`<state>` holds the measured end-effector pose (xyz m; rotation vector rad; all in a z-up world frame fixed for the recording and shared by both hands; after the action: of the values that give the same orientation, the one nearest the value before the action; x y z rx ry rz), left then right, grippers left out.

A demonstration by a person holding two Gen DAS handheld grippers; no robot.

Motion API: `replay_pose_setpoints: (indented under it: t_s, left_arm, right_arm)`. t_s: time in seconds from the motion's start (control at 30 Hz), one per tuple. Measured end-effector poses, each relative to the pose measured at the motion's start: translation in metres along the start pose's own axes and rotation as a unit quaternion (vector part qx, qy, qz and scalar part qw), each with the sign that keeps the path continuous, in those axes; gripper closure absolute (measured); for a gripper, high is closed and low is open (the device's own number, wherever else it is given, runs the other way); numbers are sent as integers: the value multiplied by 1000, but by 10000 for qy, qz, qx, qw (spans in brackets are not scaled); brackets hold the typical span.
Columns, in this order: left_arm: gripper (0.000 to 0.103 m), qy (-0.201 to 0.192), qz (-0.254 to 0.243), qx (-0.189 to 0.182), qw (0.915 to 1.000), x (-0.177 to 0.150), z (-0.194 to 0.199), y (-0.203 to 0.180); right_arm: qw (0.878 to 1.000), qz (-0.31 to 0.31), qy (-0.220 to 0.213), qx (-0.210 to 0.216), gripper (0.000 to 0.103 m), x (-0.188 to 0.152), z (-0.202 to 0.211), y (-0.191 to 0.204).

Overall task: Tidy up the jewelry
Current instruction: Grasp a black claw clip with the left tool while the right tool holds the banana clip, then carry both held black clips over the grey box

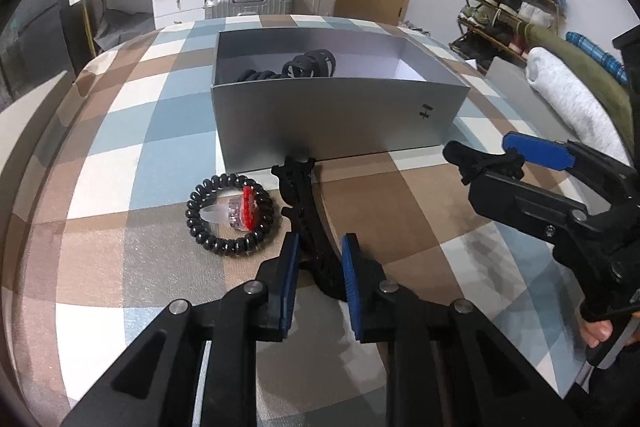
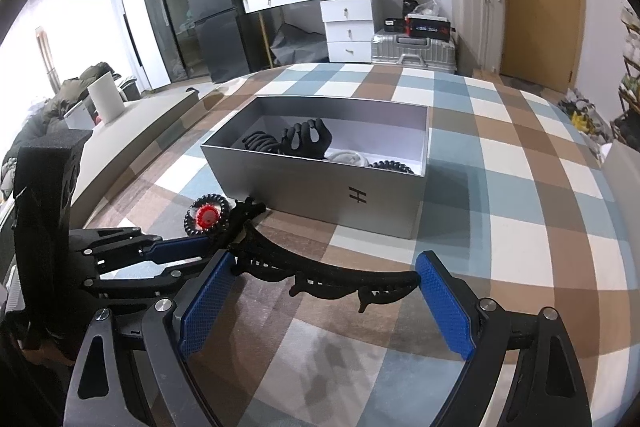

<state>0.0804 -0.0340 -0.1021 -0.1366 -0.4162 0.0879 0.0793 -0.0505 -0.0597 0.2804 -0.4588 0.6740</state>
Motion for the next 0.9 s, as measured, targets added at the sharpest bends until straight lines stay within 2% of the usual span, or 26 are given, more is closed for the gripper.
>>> replay_pose_setpoints:
  t_s: [0.53,0.73,0.8,0.9]
  left_arm:
    - [89,-224,-215,-143,9994,0,13,-5]
    - [89,-96,-171,-72,9998,-1,7,2]
    - [88,-55,-22,-88,9999,-1,5,6]
    - [74,-2,216,-234,9995,3,1,11]
  right_arm:
    - [10000,-41,-70,4,11,1,7,-4]
    - [10000,-28,-66,-10,11,1,7,-3]
    - [10000,-32,-51,5,11,1,5,-3]
    - [10000,-15,-39,31,11,1,5,-2]
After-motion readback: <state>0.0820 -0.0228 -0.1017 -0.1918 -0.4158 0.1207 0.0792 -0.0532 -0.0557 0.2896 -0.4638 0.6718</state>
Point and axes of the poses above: each gripper's, at about its wrist camera, not at the fingertips, and z roughly against the way its jaws point, y to its left, x to its top, the point moved 9 cm from there along -z, roughly the way its jaws point, and after that the axes turned 15 degrees about y, right-handed, at the moved point
